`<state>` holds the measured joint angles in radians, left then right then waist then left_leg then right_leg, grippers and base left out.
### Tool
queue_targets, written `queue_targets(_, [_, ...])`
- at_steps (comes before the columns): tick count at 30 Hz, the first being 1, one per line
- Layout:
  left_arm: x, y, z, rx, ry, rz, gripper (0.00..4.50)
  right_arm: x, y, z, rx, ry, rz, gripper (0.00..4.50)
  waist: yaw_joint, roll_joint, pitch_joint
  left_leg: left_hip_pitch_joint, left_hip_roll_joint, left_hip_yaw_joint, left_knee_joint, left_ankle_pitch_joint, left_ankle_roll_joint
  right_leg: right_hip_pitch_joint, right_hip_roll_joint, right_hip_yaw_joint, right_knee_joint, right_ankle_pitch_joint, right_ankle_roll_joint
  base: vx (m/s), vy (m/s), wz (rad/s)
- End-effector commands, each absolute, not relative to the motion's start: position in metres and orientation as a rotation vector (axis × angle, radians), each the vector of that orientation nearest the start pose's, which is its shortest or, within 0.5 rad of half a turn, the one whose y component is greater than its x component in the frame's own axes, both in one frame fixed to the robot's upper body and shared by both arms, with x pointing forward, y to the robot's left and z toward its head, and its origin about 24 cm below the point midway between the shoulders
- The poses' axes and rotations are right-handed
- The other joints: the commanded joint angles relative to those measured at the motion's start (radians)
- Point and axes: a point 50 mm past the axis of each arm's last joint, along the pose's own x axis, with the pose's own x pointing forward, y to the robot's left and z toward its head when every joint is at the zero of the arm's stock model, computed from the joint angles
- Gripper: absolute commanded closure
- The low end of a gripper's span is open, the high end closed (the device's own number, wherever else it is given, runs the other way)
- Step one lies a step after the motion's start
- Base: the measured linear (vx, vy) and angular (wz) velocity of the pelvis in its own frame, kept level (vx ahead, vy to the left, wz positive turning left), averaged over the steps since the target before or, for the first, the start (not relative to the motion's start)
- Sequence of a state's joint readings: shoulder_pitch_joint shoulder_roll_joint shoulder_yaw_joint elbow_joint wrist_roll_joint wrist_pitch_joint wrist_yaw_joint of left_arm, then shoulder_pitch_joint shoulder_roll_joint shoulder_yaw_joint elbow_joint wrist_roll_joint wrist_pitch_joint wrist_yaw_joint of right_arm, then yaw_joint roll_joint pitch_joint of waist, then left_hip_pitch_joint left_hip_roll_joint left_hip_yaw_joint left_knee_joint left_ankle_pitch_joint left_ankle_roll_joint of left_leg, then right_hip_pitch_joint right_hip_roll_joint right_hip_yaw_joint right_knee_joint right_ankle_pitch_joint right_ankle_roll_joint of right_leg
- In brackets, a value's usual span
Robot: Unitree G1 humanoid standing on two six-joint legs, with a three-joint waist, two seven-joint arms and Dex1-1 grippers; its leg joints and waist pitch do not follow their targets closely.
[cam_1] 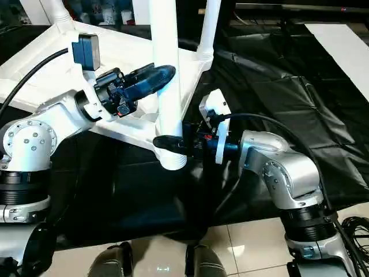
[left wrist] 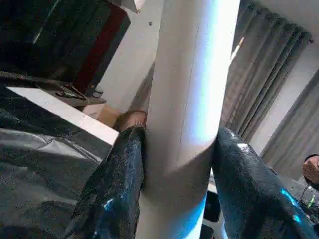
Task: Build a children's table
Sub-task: Pick table leg
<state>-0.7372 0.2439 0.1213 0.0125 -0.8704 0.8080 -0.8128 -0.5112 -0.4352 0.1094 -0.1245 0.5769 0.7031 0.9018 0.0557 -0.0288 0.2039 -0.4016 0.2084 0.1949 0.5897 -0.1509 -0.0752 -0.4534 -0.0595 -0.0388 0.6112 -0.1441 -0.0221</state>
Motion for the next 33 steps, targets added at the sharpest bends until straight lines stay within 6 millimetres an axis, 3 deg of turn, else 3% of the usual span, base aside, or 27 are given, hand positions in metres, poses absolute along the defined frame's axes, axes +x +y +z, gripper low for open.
queue_targets(1, [0.3032, 0.0975, 0.2252, -0.507, -0.112, -1.376, 2.65, 0.2913, -0.1162, 0.1589, 0.027, 0.133, 1.232, 2.63, 0.000, -0.002, -0.103, 0.023, 0.006, -0.005, -0.054, -0.119, 0.052, 0.073, -0.053, 0.041, -0.065, -0.233, -0.191, 0.000, 0.000, 0.00])
queue_targets(5, [0.3020, 0.0966, 0.2248, -0.506, -0.109, -1.383, 2.65, 0.2918, -0.1157, 0.1592, 0.034, 0.132, 1.233, 2.63, -0.001, -0.003, -0.102, 0.022, 0.006, -0.005, -0.054, -0.125, 0.050, 0.073, -0.053, 0.041, -0.066, -0.245, -0.188, 0.000, 0.000, 0.00])
queue_targets(8, [0.3017, 0.0966, 0.2249, -0.504, -0.111, -1.381, 2.65, 0.2920, -0.1148, 0.1607, 0.059, 0.136, 1.242, 1.93, -0.002, -0.003, -0.101, 0.023, 0.006, -0.005, -0.054, -0.128, 0.052, 0.071, -0.053, 0.041, -0.068, -0.248, -0.188, 0.000, 0.000, 0.00])
queue_targets(14, [0.3011, 0.0966, 0.2252, -0.496, -0.112, -1.387, 2.67, 0.2903, -0.1130, 0.1612, 0.047, 0.146, 1.252, 1.65, -0.002, -0.003, -0.101, 0.023, 0.006, -0.005, -0.055, -0.125, 0.048, 0.071, -0.053, 0.041, -0.067, -0.250, -0.185, 0.000, 0.000, 0.00])
queue_targets(25, [0.3000, 0.0971, 0.2260, -0.484, -0.116, -1.396, 2.68, 0.2875, -0.1131, 0.1606, 0.089, 0.190, 1.284, 1.65, -0.002, -0.004, -0.101, 0.023, 0.006, -0.005, -0.056, -0.126, 0.047, 0.072, -0.053, 0.041, -0.068, -0.255, -0.180, 0.000, 0.000, 0.00])
queue_targets(33, [0.2994, 0.0975, 0.2258, -0.480, -0.117, -1.406, 2.68, 0.2860, -0.1142, 0.1594, 0.105, 0.217, 1.296, 2.47, -0.002, -0.003, -0.101, 0.023, 0.007, -0.005, -0.056, -0.130, 0.044, 0.071, -0.054, 0.041, -0.070, -0.264, -0.178, 0.000, 0.000, 0.00])
